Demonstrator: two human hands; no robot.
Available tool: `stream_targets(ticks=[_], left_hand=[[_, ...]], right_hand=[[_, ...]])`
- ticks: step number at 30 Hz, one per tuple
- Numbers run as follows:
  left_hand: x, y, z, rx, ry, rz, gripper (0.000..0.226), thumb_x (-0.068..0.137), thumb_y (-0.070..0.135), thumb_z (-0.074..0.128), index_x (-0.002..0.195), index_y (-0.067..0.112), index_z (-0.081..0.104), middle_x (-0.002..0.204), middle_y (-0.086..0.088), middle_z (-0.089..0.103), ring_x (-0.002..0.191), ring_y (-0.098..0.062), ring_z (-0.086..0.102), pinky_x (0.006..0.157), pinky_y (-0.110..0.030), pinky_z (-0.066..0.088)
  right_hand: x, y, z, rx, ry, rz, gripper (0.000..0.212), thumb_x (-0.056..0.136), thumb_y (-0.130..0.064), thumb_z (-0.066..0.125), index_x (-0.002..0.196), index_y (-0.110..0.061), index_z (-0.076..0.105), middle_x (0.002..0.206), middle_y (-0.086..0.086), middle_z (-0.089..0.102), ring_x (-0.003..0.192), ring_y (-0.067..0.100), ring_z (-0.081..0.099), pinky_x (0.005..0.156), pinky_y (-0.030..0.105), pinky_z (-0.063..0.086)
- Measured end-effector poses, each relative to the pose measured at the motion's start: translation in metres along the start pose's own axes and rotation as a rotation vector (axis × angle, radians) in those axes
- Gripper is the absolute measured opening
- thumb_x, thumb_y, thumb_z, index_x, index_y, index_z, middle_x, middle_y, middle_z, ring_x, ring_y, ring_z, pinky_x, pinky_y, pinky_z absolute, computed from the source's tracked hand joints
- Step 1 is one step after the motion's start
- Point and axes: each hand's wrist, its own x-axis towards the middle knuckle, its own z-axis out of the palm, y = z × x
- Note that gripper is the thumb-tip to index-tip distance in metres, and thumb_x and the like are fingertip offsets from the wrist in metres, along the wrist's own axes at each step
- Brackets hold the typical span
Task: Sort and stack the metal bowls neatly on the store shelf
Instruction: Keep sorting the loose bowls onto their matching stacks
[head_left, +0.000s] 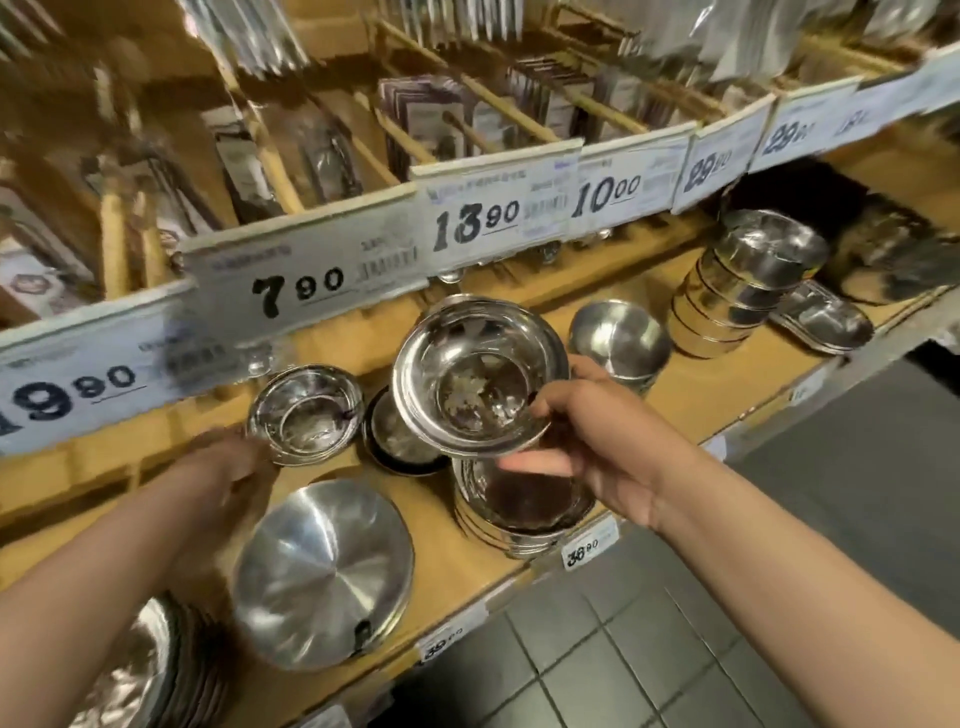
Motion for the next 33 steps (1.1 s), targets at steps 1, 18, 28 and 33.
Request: stream_targets(ticks=[1, 18, 28, 33], left_hand=[[0.006, 0.000, 0.000, 0.027, -0.037, -0.009, 0.031, 0.097, 0.000, 0.062, 0.123, -0.016, 0.058, 0.083, -0.022, 0.056, 0.087, -0.033, 0.052, 0.070, -0.032, 0.049], [0.001, -0.015, -0.037, -0.275, -0.041, -0.098, 0.014, 0.090, -0.011, 0.057, 0.077, -0.005, 0.060, 0.054, -0.018, 0.062, 0.037, -0.022, 0.059, 0.053, -0.026, 0.053], [-0.057, -0.035, -0.089, -0.222, 0.128, -0.034, 0.035, 0.105, -0.007, 0.037, 0.071, 0.003, 0.043, 0.071, -0.015, 0.047, 0.023, -0.007, 0.049, 0.028, -0.017, 0.041], [-0.080, -0.049, -0.117, -0.190, 0.177, -0.036, 0.029, 0.102, -0.003, 0.048, 0.074, 0.001, 0.051, 0.048, -0.013, 0.058, 0.027, -0.011, 0.052, 0.025, -0.016, 0.036]], right_hand=[[0.001, -0.002, 0.000, 0.022, 0.003, 0.001, 0.044, 0.091, 0.010, 0.046, 0.125, -0.017, 0.051, 0.124, 0.017, 0.065, 0.090, 0.035, 0.077, 0.064, 0.045, 0.064], [0.001, -0.013, -0.003, 0.004, -0.034, 0.005, 0.039, 0.086, 0.010, 0.051, 0.118, -0.011, 0.047, 0.108, 0.022, 0.065, 0.090, 0.033, 0.069, 0.064, 0.037, 0.065], [-0.017, -0.014, 0.023, -0.141, -0.121, -0.005, 0.010, 0.090, 0.005, 0.050, 0.094, -0.003, 0.054, 0.070, 0.015, 0.073, 0.095, 0.036, 0.075, 0.063, 0.032, 0.065], [-0.027, -0.010, 0.043, -0.190, -0.152, 0.020, 0.009, 0.092, 0.004, 0.051, 0.092, -0.003, 0.056, 0.066, 0.016, 0.074, 0.078, 0.028, 0.078, 0.057, 0.025, 0.062]])
